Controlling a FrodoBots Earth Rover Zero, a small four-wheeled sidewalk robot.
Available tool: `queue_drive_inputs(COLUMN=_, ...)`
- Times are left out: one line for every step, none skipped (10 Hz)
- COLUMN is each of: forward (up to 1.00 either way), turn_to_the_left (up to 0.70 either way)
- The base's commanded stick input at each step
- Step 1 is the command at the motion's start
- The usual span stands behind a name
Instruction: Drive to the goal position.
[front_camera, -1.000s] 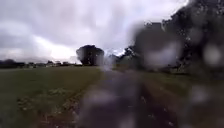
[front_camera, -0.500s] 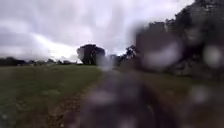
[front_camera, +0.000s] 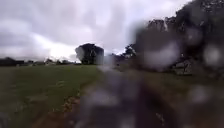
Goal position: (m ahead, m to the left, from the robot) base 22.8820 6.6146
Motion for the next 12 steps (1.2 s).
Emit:
queue_drive_inputs(forward=0.70, turn_to_the_left=0.00)
queue_drive_inputs(forward=0.70, turn_to_the_left=0.00)
queue_drive_inputs(forward=0.70, turn_to_the_left=0.00)
queue_drive_inputs(forward=0.70, turn_to_the_left=0.00)
queue_drive_inputs(forward=0.70, turn_to_the_left=0.00)
queue_drive_inputs(forward=0.70, turn_to_the_left=0.00)
queue_drive_inputs(forward=0.70, turn_to_the_left=0.00)
queue_drive_inputs(forward=0.70, turn_to_the_left=0.00)
queue_drive_inputs(forward=0.70, turn_to_the_left=0.00)
queue_drive_inputs(forward=0.70, turn_to_the_left=0.00)
queue_drive_inputs(forward=0.70, turn_to_the_left=0.00)
queue_drive_inputs(forward=0.70, turn_to_the_left=0.00)
